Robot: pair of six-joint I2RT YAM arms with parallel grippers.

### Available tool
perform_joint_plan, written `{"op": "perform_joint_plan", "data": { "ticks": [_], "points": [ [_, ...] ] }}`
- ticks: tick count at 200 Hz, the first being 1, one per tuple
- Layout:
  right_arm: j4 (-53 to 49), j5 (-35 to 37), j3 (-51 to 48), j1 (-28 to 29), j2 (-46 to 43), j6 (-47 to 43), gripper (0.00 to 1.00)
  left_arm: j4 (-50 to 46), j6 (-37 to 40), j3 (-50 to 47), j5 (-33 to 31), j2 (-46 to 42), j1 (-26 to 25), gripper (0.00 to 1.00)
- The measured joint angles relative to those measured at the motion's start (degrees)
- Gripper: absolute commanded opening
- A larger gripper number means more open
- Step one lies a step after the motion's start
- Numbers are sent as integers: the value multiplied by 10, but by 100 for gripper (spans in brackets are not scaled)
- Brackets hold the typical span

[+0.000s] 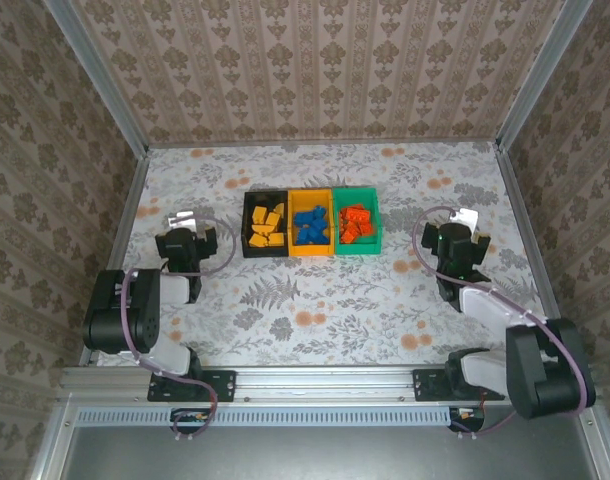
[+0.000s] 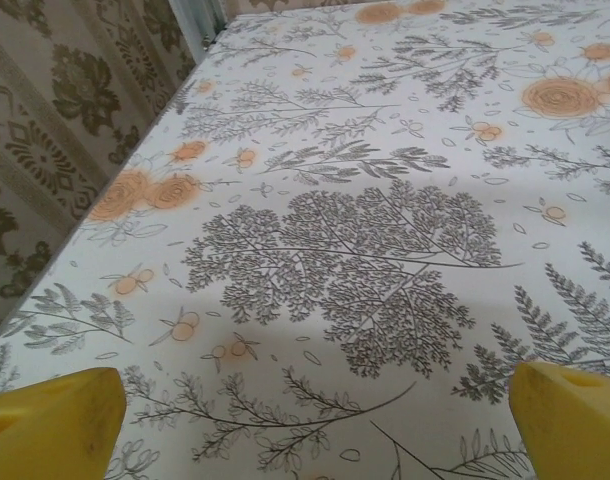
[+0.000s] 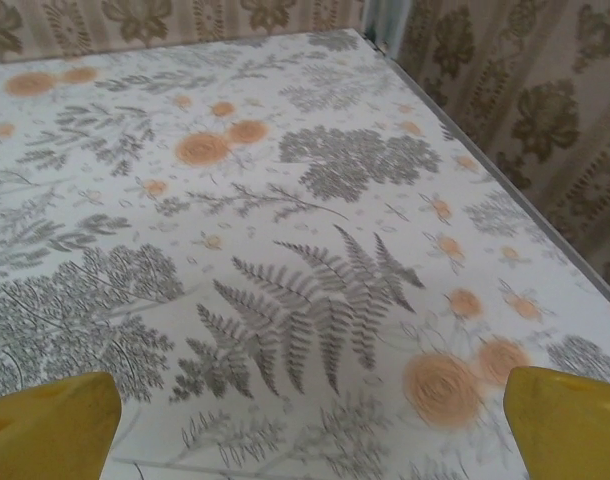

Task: Sort the legos into containers by color

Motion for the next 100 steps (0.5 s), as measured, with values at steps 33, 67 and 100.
{"op": "perform_joint_plan", "data": {
  "ticks": [33,67,100],
  "points": [
    [133,-57,-2,-19,94,-21,100,17,0,0,9,0,0,100],
    [201,-126,-7,-22,176,-43,100,17,0,0,10,0,0,100],
    [229,-148,-9,-25,180,-46,100,17,0,0,10,0,0,100]
  ]
}}
